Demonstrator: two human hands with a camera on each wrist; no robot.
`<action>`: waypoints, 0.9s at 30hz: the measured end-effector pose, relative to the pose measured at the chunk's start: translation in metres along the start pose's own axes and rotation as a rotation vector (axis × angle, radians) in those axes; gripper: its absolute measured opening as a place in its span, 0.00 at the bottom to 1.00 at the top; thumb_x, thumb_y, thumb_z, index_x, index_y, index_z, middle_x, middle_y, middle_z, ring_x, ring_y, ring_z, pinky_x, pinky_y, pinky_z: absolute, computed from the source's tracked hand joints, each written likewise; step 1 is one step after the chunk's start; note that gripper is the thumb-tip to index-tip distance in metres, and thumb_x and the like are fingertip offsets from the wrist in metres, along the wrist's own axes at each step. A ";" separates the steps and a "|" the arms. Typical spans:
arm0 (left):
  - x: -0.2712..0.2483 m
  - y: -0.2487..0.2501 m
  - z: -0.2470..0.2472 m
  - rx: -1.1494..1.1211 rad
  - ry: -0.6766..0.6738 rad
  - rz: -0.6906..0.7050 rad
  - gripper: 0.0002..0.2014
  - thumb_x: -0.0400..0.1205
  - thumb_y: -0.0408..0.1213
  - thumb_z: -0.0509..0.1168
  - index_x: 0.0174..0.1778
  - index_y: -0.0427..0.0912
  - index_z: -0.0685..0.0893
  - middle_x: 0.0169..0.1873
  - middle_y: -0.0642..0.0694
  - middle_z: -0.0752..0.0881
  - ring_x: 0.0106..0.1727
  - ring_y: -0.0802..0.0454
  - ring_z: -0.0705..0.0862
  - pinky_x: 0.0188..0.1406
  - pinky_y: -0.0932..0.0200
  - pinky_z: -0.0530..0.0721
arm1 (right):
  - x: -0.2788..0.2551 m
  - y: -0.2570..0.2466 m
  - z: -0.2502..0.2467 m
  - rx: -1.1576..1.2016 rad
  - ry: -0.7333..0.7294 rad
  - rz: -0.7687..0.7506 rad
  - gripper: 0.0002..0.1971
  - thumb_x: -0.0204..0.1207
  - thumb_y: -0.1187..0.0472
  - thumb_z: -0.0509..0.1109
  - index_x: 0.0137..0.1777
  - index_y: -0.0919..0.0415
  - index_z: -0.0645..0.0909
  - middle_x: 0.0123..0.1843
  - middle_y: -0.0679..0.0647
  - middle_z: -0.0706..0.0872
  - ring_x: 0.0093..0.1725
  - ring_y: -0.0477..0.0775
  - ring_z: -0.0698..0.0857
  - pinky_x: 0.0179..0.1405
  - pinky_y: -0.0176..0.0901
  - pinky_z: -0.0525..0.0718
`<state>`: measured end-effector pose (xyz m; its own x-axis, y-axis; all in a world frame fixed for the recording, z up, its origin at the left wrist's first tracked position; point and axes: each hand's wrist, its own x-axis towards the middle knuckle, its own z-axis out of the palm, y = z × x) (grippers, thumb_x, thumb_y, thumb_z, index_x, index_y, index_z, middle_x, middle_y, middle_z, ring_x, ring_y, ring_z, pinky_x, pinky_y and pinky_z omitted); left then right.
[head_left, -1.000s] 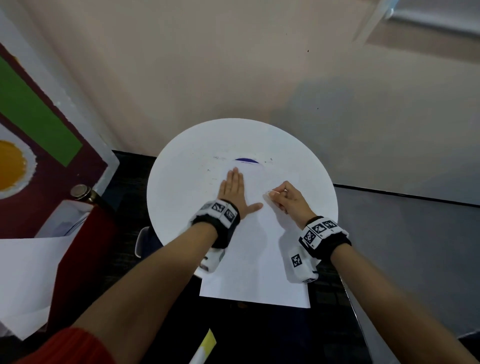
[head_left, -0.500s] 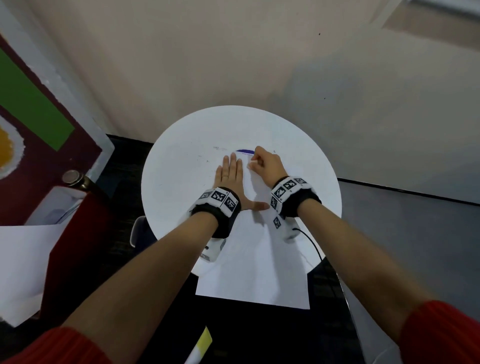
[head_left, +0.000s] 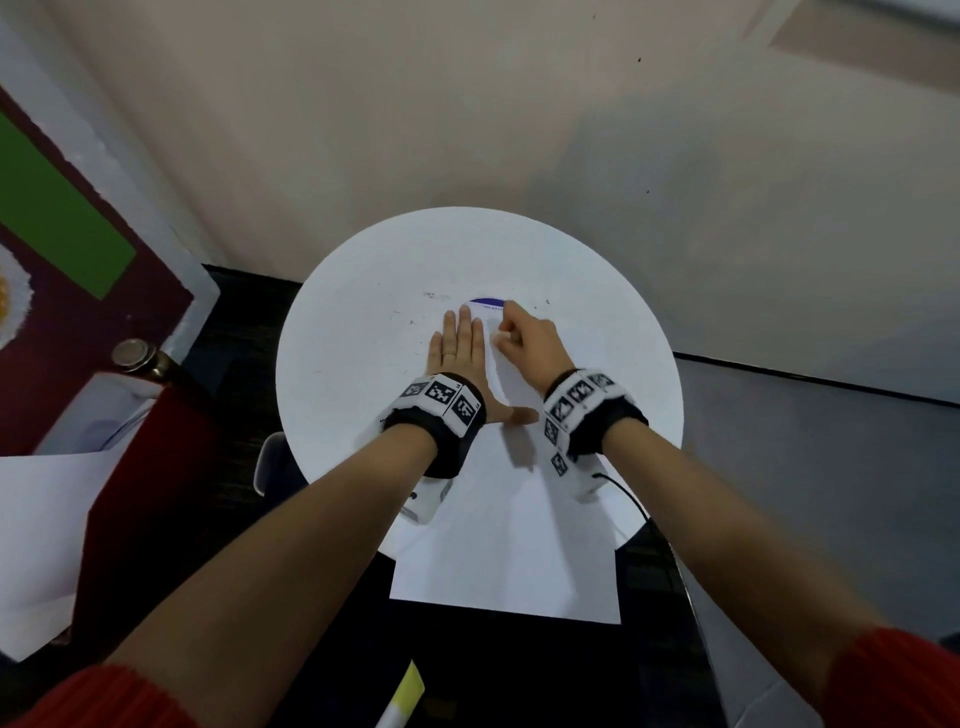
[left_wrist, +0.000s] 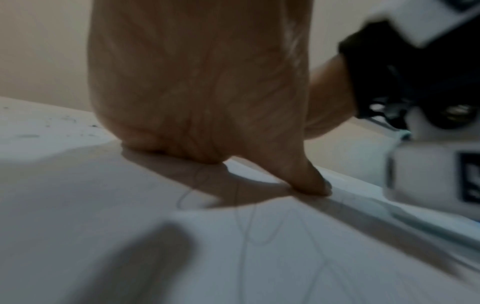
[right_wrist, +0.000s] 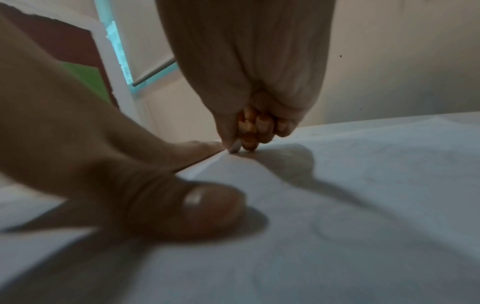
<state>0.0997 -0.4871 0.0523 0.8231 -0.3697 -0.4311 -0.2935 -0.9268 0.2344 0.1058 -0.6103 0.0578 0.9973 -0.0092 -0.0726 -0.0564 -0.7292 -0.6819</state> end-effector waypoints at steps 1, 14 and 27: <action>0.001 0.000 0.002 -0.008 0.006 0.006 0.70 0.64 0.78 0.62 0.81 0.34 0.28 0.79 0.37 0.25 0.81 0.40 0.26 0.81 0.44 0.32 | -0.011 0.003 0.000 -0.002 -0.014 -0.006 0.11 0.75 0.71 0.63 0.38 0.59 0.66 0.26 0.46 0.67 0.32 0.53 0.66 0.36 0.42 0.68; -0.003 0.004 -0.004 0.051 -0.014 -0.023 0.64 0.71 0.72 0.62 0.81 0.33 0.29 0.80 0.36 0.26 0.81 0.38 0.27 0.81 0.42 0.34 | 0.016 -0.007 0.001 -0.068 -0.020 0.004 0.08 0.76 0.70 0.62 0.40 0.59 0.66 0.27 0.49 0.69 0.35 0.56 0.70 0.36 0.44 0.69; 0.001 0.001 0.001 0.018 -0.010 -0.002 0.69 0.63 0.79 0.62 0.82 0.40 0.29 0.79 0.38 0.24 0.80 0.40 0.25 0.80 0.42 0.32 | 0.002 0.007 0.001 0.018 0.070 0.024 0.09 0.76 0.71 0.61 0.39 0.59 0.65 0.33 0.57 0.72 0.34 0.53 0.68 0.36 0.44 0.69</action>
<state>0.1000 -0.4888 0.0516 0.8190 -0.3681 -0.4402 -0.3006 -0.9287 0.2173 0.1075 -0.6148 0.0519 0.9965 -0.0751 -0.0381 -0.0804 -0.7155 -0.6940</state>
